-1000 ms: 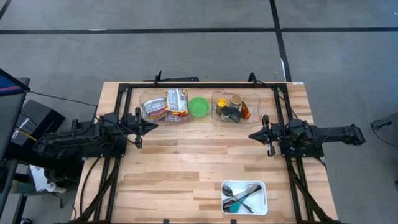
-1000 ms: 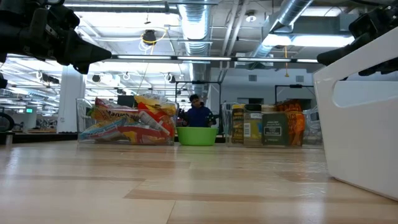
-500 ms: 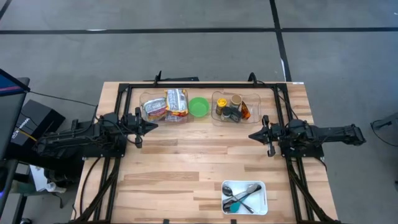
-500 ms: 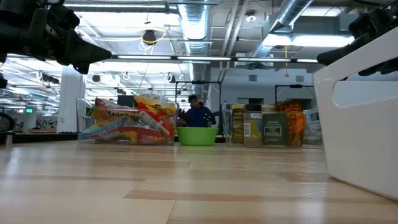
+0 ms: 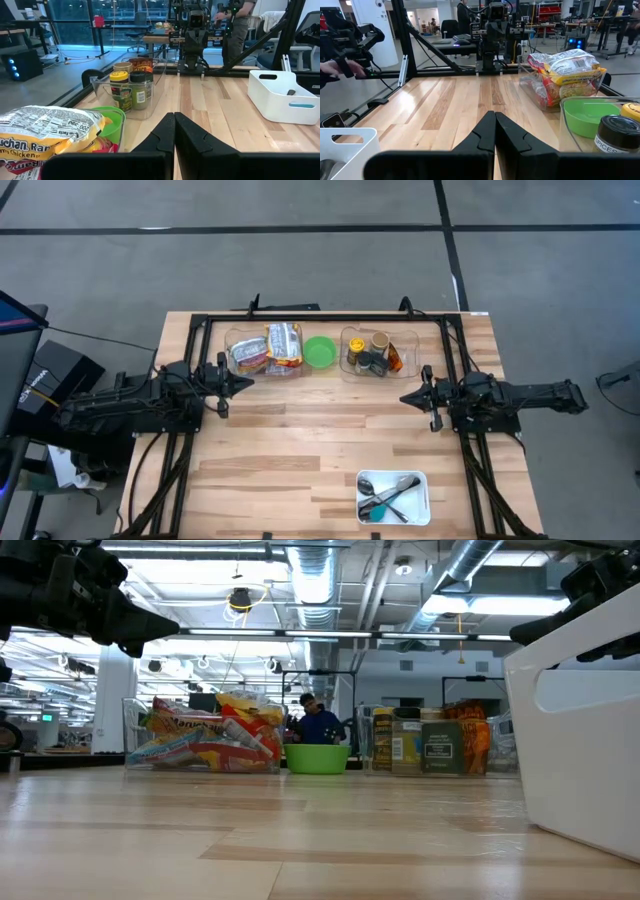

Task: Pick & Place Food Item
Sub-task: Return to Home Position

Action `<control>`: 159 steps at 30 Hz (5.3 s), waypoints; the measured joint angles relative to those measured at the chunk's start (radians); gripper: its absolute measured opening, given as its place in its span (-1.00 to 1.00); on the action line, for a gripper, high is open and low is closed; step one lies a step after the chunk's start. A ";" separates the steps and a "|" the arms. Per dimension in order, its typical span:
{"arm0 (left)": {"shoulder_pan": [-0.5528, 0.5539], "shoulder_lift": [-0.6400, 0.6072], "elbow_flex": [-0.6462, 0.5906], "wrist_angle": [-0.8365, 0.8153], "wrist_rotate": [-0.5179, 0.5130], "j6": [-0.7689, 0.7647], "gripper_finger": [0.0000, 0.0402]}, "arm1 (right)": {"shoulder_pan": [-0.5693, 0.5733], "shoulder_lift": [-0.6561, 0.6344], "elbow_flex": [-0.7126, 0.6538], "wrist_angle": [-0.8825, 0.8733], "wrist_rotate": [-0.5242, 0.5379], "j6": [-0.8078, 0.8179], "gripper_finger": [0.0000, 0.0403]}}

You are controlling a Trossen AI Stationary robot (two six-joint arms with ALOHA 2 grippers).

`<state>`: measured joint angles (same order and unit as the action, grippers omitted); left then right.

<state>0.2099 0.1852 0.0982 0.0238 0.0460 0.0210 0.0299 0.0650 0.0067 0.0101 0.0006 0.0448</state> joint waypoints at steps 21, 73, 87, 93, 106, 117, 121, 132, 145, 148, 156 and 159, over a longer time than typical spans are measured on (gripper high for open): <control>0.000 0.000 0.000 0.140 0.000 -0.112 -1.00 | 0.000 0.000 0.000 0.000 0.000 0.000 -1.00; 0.013 -0.003 0.031 0.131 -0.001 -0.112 -1.00 | 0.000 0.000 0.000 0.000 0.000 0.000 -1.00; 0.013 -0.002 -0.029 0.186 0.000 -0.116 -1.00 | 0.000 0.000 0.000 0.000 0.000 0.000 -1.00; 0.013 -0.002 -0.045 0.208 0.000 -0.116 -1.00 | 0.000 0.000 0.000 0.000 0.000 0.001 -1.00; 0.013 -0.001 -0.092 0.262 0.014 -0.133 -1.00 | 0.000 0.000 0.000 0.000 0.000 0.001 -1.00; 0.013 -0.001 -0.092 0.258 0.014 -0.132 -1.00 | 0.000 0.000 0.000 0.000 0.000 0.000 -1.00; 0.013 -0.001 -0.092 0.247 0.009 -0.131 -1.00 | 0.000 0.000 -0.001 0.000 0.000 0.000 -1.00; 0.013 -0.001 -0.092 0.244 0.007 -0.131 -1.00 | 0.000 0.000 0.000 0.000 0.000 0.000 -1.00; 0.013 -0.001 -0.092 0.222 0.007 -0.131 -1.00 | 0.000 0.000 0.000 0.000 0.000 0.000 -1.00; 0.013 -0.001 -0.092 0.222 0.007 -0.131 -1.00 | 0.000 0.000 0.000 0.000 0.000 0.001 -1.00; 0.013 -0.001 -0.092 0.223 0.007 -0.131 -1.00 | 0.000 0.000 -0.001 0.000 0.000 0.000 -1.00; 0.013 -0.001 -0.092 0.223 0.007 -0.131 -1.00 | 0.000 0.000 0.000 0.000 0.000 0.001 -1.00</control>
<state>0.2230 0.1841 0.0063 0.2466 0.0528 -0.1104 0.0299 0.0654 0.0063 0.0097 0.0006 0.0456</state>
